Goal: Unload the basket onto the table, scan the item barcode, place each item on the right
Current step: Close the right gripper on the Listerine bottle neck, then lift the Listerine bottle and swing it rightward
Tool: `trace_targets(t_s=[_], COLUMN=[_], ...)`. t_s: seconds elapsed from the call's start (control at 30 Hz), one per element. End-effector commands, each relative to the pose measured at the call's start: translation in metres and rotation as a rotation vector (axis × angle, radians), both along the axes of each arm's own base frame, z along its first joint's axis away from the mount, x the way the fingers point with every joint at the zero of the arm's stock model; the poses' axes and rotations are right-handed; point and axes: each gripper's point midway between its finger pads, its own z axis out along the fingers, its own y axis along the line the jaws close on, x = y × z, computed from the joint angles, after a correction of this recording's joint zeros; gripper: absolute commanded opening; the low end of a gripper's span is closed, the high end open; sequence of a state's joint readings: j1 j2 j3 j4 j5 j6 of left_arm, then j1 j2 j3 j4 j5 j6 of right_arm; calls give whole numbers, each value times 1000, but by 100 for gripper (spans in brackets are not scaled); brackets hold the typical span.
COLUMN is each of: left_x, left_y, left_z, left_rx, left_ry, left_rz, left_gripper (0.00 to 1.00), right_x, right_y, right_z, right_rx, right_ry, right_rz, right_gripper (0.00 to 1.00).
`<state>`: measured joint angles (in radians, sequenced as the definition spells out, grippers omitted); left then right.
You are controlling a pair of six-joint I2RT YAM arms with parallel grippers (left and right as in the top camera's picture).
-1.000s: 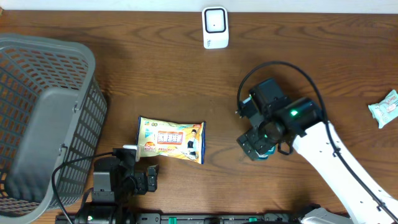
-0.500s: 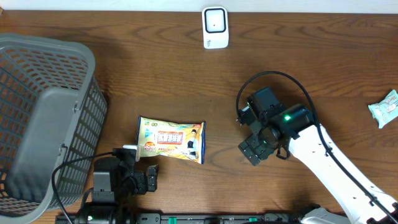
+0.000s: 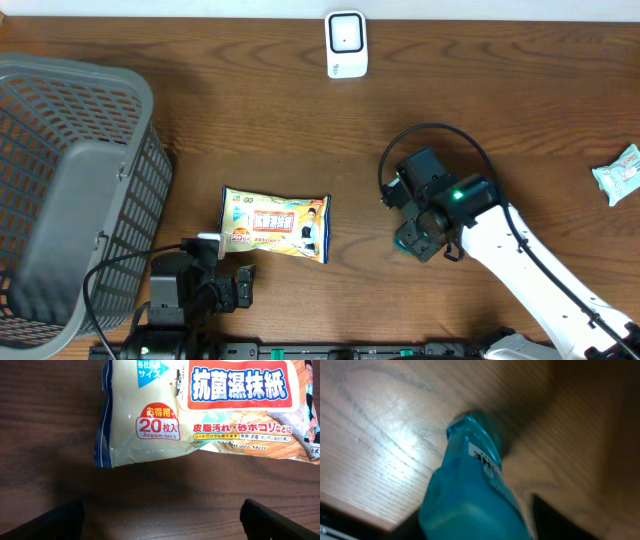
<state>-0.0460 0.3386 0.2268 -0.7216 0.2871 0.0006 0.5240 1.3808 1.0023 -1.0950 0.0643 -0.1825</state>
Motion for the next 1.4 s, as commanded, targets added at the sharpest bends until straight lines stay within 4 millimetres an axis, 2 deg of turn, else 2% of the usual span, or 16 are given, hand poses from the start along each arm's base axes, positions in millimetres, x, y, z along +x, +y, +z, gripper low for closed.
trace_targets(t_s=[0.0, 0.07, 0.17, 0.23, 0.37, 0.7, 0.87, 1.0, 1.2, 1.3, 1.37], left_x=[1, 1, 1, 1, 1, 1, 1, 1, 1, 1, 1], left_y=[-1, -1, -1, -1, -1, -1, -1, -1, -1, -1, -1], left_z=[3, 3, 3, 3, 3, 3, 3, 3, 3, 3, 3], left_rx=[-3, -3, -3, -3, -3, -3, -3, -3, -3, -3, -3], left_ry=[-9, -9, -9, -9, -9, -9, -9, -9, -9, -9, -9], left_rz=[-8, -8, -8, -8, -8, -8, -8, -8, -8, -8, -8], left_gripper=[99, 99, 99, 99, 99, 99, 99, 99, 99, 99, 99], right_x=[-3, -4, -4, -2, 2, 2, -11, -33, -60, -60, -55], right_y=[1, 3, 5, 9, 22, 85, 112, 134, 147, 142, 136], right_z=[0, 0, 2, 12, 31, 84, 106, 134, 184, 200, 202], right_rx=[-9, -9, -8, 0, 65, 409, 584, 776, 1055, 1134, 1149], right_ry=[-2, -2, -4, -10, -16, 11, 76, 158, 284, 397, 439], right_rz=[14, 21, 32, 38, 37, 102, 149, 208, 247, 101, 10], right_gripper=[27, 18, 13, 1, 1, 1, 1, 1, 1, 1, 1])
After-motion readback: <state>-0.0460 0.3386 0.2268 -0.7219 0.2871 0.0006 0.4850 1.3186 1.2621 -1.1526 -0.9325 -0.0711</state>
